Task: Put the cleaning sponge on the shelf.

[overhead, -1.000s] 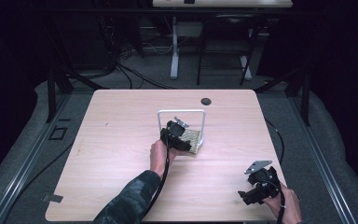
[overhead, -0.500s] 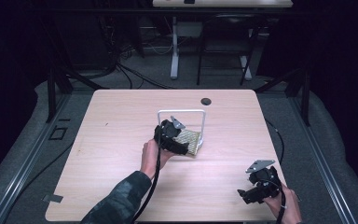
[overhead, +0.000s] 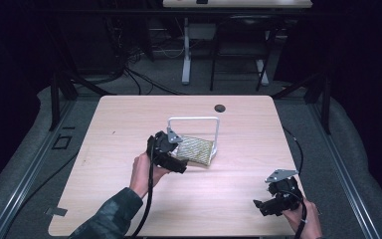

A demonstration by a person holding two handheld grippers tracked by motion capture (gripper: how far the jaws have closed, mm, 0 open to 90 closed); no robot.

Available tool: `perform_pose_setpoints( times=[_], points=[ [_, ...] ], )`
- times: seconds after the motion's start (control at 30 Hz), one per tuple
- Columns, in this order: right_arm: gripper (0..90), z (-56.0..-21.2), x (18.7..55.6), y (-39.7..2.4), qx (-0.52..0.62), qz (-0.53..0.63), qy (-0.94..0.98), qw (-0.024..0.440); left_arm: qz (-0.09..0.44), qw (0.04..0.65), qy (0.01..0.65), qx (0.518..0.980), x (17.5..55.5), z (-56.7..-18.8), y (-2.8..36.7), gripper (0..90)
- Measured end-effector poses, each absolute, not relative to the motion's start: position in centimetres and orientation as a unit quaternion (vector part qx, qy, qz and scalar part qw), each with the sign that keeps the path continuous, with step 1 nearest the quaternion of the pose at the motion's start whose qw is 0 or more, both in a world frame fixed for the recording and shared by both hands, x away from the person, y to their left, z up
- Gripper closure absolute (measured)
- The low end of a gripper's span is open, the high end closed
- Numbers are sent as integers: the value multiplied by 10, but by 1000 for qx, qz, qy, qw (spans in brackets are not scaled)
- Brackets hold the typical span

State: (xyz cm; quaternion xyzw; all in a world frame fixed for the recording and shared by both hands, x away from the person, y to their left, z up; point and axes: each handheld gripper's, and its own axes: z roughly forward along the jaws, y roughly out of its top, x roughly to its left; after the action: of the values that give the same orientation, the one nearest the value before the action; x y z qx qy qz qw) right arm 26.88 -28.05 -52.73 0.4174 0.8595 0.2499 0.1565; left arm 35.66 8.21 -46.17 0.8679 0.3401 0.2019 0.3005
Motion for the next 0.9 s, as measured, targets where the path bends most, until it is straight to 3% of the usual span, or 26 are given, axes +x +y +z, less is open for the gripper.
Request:
perform_pose_setpoints(
  times=[0.13,0.5,0.7,0.9],
  points=[
    [10,-526,268,-281,418,253,858,159,204,298,344,867,344,-458,98,7],
    [13,-526,267,-278,414,246,861,164,194,271,363,870,312,-472,144,0],
    [18,-527,267,-277,413,238,864,162,159,236,386,878,292,-498,173,0],
    [21,-529,268,-277,413,235,865,160,150,243,410,866,280,-516,193,0]
  ],
)
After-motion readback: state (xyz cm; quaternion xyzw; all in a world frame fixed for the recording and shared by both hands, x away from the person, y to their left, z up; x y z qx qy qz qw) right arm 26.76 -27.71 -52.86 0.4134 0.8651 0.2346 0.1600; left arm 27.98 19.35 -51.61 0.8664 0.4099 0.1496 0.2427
